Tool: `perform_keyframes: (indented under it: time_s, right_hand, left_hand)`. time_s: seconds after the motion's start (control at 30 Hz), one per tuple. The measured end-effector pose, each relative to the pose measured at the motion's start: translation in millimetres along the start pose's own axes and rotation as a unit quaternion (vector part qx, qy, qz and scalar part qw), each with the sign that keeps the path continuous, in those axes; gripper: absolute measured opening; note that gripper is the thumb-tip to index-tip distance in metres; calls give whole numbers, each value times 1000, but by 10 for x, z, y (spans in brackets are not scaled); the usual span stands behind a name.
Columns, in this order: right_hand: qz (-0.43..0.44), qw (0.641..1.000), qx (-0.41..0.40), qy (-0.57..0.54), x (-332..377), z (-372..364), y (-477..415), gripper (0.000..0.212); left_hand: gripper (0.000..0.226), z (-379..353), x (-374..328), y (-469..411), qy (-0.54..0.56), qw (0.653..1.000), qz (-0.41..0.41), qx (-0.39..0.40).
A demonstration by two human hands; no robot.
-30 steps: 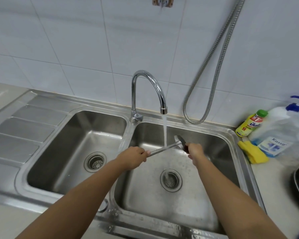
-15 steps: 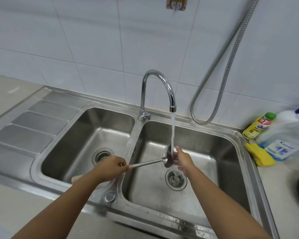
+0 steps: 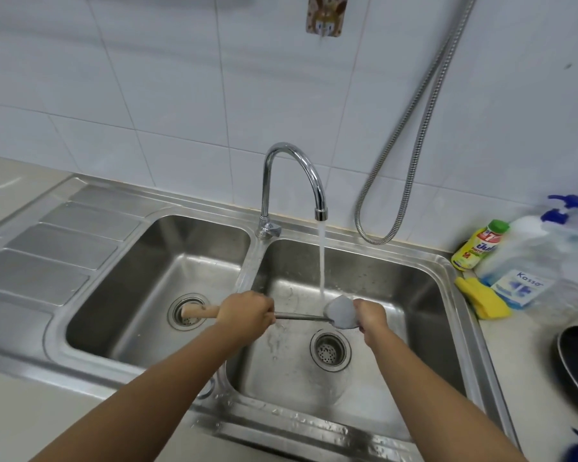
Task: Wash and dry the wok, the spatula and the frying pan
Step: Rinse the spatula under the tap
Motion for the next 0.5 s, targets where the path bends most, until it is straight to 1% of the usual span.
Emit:
perform_keyframes:
  time_s: [0.13,0.23,0.3,0.4,0.5]
  right_hand:
    - [54,997,-36,-42,232,247,-64,14]
    - [75,991,-55,-97,362,368,-95,14]
    - [81,989,-57,-108,399,382,-132,16]
    - [92,994,-43,-44,355,267,-128,25]
    - [94,996,3,1,228,0,-35,34]
  left_hand:
    - [28,215,-163,-378,-22,999,-26,-16]
    - [26,374,-277,-621,-48,998,-35,-29]
    - [26,417,-316,-692,-60,997,-36,-29]
    - [27,340,-212,-621,-42,999,-6,-3]
    - [28,205,46,-383,-5,999,37,34]
Point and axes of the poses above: each hand's wrist, its own y-axis away from the middle knuckle, its own z-axis out of the back of the hand, x = y × z, the point moved 7 cm from there along -y, towards the middle knuckle, and after that the axes turned 6 degrees about -z, right-handed, at the moved point
